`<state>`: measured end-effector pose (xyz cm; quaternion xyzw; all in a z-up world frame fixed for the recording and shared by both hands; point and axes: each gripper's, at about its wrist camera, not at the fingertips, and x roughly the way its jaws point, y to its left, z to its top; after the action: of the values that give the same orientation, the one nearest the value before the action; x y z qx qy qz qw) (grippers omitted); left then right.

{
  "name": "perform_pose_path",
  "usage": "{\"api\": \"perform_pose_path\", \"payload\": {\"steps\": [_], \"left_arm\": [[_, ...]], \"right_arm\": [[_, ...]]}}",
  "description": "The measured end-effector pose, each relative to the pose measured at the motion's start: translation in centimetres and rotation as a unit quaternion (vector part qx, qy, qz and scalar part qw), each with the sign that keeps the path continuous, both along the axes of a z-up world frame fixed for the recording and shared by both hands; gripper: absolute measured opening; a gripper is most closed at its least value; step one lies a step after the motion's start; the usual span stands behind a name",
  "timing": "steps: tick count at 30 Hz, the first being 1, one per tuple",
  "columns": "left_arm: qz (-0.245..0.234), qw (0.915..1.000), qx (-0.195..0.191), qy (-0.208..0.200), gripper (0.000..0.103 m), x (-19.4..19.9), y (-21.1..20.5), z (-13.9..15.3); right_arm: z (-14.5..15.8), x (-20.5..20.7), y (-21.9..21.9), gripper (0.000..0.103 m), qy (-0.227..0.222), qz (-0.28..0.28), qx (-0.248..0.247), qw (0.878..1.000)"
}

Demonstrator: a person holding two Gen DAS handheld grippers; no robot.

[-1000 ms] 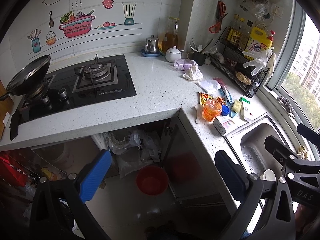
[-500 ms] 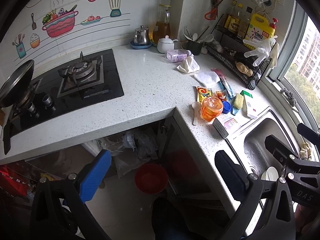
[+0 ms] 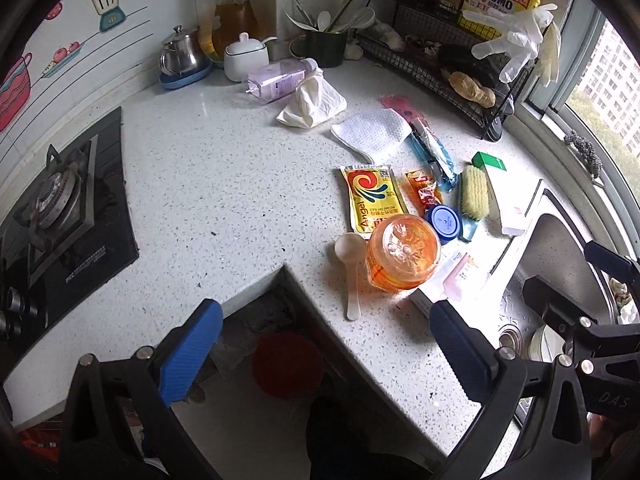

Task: Collect trash
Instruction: 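Grasp the orange plastic cup with the right tool while the left tool grasps the white spoon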

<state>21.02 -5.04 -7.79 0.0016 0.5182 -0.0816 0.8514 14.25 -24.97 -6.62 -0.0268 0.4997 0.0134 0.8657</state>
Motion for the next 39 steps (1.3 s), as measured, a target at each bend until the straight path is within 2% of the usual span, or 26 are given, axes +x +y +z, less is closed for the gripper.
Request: {"api": "perform_pose_path", "payload": {"steps": [8, 14, 16, 21, 23, 28, 32, 37, 39], "left_arm": [[0.024, 0.9988, 0.011, 0.042, 0.103, 3.8, 3.3, -3.4], [0.045, 0.9970, 0.019, 0.061, 0.103, 5.1, 5.9, -5.5], [0.047, 0.9967, 0.015, 0.065, 0.103, 5.4, 6.4, -5.9], [0.045, 0.9965, 0.014, 0.069, 0.103, 5.6, 6.8, -6.2], [0.040, 0.9967, 0.015, 0.070, 0.103, 5.5, 6.6, -6.3], [0.018, 0.9969, -0.012, 0.075, 0.103, 5.4, 5.9, -5.7], [-0.018, 0.9971, -0.027, 0.069, 0.103, 5.4, 3.5, -5.0], [-0.062, 0.9953, -0.012, 0.073, 0.103, 5.9, -0.2, -6.0], [-0.074, 0.9941, -0.002, 0.080, 0.103, 6.3, -1.3, -6.6]], "right_arm": [[-3.5, 4.9, 2.2, 0.103, 0.057, 0.027, 0.024, 0.998], [-5.8, 7.4, 4.4, 0.102, 0.088, 0.056, 0.026, 0.994], [-6.5, 8.0, 5.1, 0.092, 0.099, 0.061, 0.018, 0.993], [-8.1, 8.9, 5.8, 0.076, 0.129, 0.065, 0.011, 0.989], [-8.6, 9.2, 5.7, 0.065, 0.139, 0.063, 0.013, 0.988], [-6.8, 8.4, 5.0, 0.065, 0.090, 0.052, 0.005, 0.995], [-4.5, 6.9, 3.2, 0.065, 0.047, 0.025, 0.001, 0.999], [-3.6, 4.8, -0.8, 0.065, 0.011, -0.036, -0.009, 0.999], [-4.1, 5.0, -0.5, 0.065, 0.006, -0.058, -0.021, 0.998]]}}
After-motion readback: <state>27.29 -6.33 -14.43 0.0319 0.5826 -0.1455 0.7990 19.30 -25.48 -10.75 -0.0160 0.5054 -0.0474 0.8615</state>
